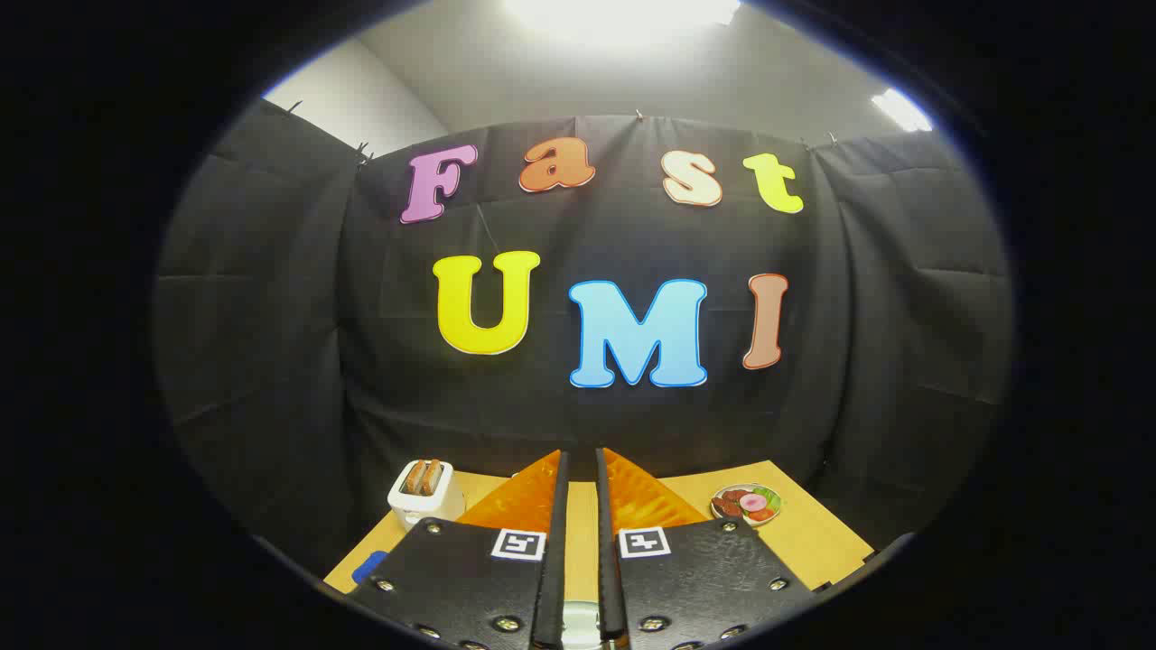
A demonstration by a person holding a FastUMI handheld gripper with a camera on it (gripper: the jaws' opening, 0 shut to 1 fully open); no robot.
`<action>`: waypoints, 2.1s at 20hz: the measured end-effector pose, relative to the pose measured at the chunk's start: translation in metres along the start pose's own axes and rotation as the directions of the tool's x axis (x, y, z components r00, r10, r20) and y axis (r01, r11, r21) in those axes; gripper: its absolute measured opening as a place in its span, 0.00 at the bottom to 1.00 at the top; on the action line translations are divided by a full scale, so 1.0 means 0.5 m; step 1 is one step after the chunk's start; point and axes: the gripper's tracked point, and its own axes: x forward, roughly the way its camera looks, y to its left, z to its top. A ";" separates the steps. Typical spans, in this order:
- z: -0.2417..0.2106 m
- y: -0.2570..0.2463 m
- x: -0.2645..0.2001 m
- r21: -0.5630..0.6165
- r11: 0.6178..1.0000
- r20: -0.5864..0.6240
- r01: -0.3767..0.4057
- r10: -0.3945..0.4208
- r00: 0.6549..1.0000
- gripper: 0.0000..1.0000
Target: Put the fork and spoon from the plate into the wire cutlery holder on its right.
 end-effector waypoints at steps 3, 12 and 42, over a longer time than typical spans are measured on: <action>-0.009 0.009 0.007 -0.004 1.000 -0.012 -0.006 0.006 1.000 0.16; -0.019 0.017 0.022 -0.008 1.000 -0.037 -0.004 0.003 0.999 0.16; -0.746 -0.033 0.039 -0.168 0.986 -0.813 0.010 -0.144 0.564 0.16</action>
